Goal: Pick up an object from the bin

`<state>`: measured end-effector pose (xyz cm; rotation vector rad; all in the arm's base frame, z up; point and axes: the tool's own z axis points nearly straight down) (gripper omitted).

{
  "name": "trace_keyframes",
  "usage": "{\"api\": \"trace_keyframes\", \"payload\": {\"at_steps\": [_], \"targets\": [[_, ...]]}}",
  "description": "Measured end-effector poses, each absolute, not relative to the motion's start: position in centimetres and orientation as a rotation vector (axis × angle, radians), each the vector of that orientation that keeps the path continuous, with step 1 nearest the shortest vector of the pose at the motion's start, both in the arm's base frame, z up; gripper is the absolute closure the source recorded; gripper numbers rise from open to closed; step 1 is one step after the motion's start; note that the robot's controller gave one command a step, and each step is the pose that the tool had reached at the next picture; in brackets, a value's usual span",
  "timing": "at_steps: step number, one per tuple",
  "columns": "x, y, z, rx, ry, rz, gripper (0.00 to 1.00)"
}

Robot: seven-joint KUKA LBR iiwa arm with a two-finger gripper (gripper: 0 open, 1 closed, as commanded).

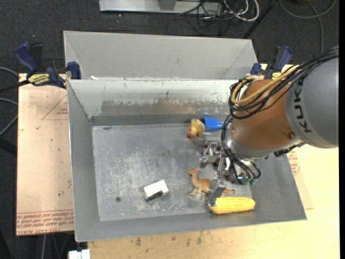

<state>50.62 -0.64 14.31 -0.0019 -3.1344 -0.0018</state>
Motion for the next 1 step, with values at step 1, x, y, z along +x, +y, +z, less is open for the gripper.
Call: {"api": "trace_keyframes", "payload": {"at_steps": [1], "targets": [[50.81,-0.65,14.67,-0.001,-3.142,-0.001,0.00]]}}
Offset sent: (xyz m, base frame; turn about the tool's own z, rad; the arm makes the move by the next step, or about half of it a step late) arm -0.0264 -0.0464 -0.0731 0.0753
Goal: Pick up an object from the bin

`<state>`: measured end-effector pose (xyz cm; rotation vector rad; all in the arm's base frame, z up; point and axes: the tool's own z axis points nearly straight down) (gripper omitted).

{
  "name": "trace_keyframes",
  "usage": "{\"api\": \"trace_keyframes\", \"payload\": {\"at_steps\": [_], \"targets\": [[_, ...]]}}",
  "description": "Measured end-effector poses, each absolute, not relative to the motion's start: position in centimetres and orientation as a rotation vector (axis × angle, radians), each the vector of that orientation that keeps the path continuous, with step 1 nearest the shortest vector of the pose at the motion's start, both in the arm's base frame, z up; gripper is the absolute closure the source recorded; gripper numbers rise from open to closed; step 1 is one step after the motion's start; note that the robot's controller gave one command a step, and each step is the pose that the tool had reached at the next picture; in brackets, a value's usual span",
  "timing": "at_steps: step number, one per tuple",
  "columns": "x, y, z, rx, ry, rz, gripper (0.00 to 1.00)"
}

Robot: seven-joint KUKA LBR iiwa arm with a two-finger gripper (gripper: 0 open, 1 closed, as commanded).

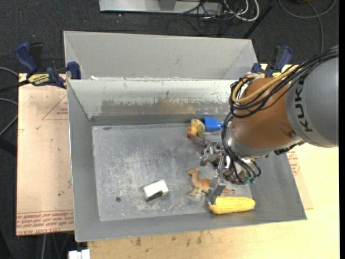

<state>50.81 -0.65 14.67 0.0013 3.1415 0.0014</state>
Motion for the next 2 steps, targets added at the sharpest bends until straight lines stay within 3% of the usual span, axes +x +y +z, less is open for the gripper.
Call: {"api": "trace_keyframes", "payload": {"at_steps": [1,2], "targets": [[48.70,-4.28,8.60,0.099,3.133,0.002,0.00],[48.40,-5.00,8.09,0.196,3.126,0.002,0.00]]}}
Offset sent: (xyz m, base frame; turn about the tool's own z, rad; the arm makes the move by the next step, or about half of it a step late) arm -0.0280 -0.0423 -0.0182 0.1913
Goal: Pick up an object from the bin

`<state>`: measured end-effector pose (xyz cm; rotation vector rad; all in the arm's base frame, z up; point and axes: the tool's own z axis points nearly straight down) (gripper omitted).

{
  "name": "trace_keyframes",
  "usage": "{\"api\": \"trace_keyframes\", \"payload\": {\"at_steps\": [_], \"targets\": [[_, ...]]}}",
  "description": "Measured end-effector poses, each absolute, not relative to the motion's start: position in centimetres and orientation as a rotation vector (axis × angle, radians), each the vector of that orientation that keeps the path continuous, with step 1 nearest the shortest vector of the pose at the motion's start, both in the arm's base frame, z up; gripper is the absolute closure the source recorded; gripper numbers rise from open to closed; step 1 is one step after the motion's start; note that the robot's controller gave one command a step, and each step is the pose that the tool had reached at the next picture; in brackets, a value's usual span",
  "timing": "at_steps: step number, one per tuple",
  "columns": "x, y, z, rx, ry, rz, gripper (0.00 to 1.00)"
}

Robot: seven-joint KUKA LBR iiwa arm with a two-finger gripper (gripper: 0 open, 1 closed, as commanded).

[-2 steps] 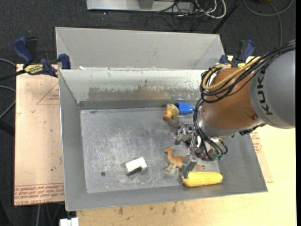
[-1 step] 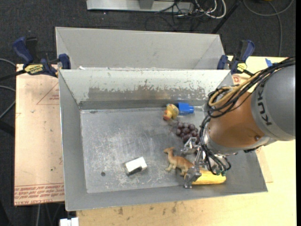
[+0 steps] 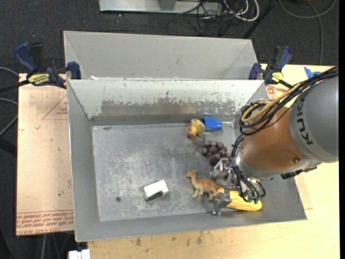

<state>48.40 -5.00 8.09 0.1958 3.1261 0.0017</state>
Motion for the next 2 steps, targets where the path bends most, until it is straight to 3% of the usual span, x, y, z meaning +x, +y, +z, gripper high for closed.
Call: {"api": "trace_keyframes", "payload": {"at_steps": [1,2], "targets": [[54.4,-6.7,9.7,0.291,3.129,0.002,0.00],[55.2,-6.9,8.1,0.372,3.115,0.003,0.00]]}}
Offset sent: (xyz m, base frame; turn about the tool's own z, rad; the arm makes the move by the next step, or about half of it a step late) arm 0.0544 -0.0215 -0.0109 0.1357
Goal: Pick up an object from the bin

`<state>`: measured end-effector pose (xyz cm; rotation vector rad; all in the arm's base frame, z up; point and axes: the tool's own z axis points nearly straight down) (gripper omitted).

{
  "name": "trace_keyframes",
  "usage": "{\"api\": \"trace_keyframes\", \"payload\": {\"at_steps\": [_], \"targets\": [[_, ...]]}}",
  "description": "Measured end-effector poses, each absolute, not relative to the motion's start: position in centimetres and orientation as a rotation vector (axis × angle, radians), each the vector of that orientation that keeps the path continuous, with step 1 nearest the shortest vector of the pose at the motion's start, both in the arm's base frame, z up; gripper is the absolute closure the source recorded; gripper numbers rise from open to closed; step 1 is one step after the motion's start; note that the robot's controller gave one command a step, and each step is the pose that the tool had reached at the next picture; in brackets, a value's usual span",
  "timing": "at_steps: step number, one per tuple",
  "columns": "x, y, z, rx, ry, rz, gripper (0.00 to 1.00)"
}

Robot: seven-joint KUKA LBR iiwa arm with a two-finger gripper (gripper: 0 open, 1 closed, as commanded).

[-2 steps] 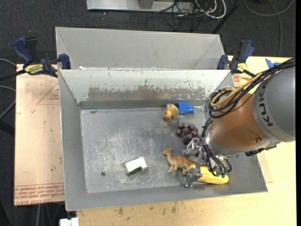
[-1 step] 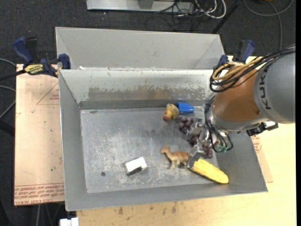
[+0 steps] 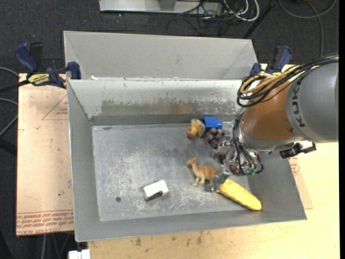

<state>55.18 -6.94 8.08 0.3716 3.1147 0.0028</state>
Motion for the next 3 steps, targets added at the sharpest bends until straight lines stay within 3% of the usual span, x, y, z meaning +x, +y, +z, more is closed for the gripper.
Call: {"api": "trace_keyframes", "payload": {"at_steps": [1,3], "targets": [[55.28,-10.33,7.38,0.280,3.120,0.006,1.00],[55.20,-10.30,7.71,0.280,3.123,0.006,1.00]]}}
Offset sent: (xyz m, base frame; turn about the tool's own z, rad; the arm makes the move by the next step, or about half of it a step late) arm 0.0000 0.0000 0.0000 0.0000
